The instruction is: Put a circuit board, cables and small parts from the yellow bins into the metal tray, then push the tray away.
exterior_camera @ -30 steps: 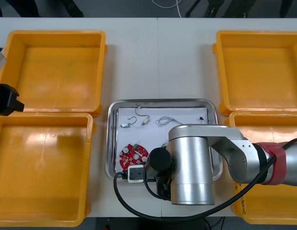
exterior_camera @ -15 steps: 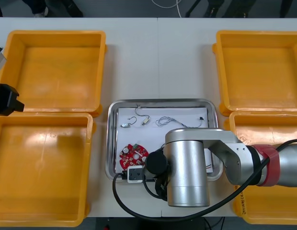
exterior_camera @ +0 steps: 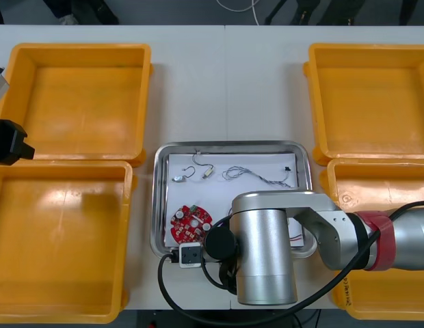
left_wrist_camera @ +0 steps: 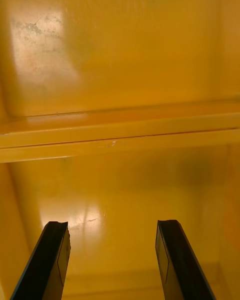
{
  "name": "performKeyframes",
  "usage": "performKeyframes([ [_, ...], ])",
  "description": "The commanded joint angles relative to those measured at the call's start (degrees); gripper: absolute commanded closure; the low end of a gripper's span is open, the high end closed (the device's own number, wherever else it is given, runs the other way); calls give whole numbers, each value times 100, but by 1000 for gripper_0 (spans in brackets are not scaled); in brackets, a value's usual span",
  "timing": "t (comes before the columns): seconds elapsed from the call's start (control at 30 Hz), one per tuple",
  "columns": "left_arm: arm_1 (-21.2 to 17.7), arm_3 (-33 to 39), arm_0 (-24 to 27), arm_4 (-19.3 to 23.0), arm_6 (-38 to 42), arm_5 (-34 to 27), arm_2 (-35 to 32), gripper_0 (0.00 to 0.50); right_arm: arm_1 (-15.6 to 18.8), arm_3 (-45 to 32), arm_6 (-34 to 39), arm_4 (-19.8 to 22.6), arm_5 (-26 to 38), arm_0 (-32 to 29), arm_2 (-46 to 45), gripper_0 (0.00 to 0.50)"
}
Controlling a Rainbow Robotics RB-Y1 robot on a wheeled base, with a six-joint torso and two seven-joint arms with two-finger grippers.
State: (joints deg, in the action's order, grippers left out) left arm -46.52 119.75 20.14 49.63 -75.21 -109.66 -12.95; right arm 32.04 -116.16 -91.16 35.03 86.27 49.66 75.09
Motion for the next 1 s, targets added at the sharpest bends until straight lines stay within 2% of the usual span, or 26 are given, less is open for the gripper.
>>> performKeyframes([
  [0.03, -270, 162, -72, 46, 561, -34, -182, 0, -172, -56, 239, -119, -75, 88, 67, 0],
  [0.17, -270, 162, -72, 46, 561, -34, -182, 0, -180, -56, 248, -260, -66, -9, 67, 0],
  [0.63, -270, 162, -72, 46, 561, -34, -182, 0, -189, -56, 257, -357, -75, -141, 67, 0],
  [0.7, -270, 162, -72, 46, 561, -34, -182, 0, -180, -56, 266, -357, -66, -141, 67, 49],
  [0.73, -270, 162, -72, 46, 561, -34, -182, 0, -180, -56, 283, -357, -66, -141, 67, 134],
  [0.77, -270, 162, -72, 46, 561, -34, -182, 0, -172, -56, 292, -357, -75, -141, 67, 255],
  [0.83, -270, 162, -72, 46, 561, -34, -182, 0, -172, -47, 318, -357, -66, -141, 76, 377],
  [0.87, -270, 162, -72, 46, 561, -34, -182, 0, -172, -56, 336, -357, -66, -141, 67, 410],
  [1.0, -270, 162, -72, 46, 561, -34, -182, 0, -172, -56, 362, -357, -75, -141, 67, 490],
])
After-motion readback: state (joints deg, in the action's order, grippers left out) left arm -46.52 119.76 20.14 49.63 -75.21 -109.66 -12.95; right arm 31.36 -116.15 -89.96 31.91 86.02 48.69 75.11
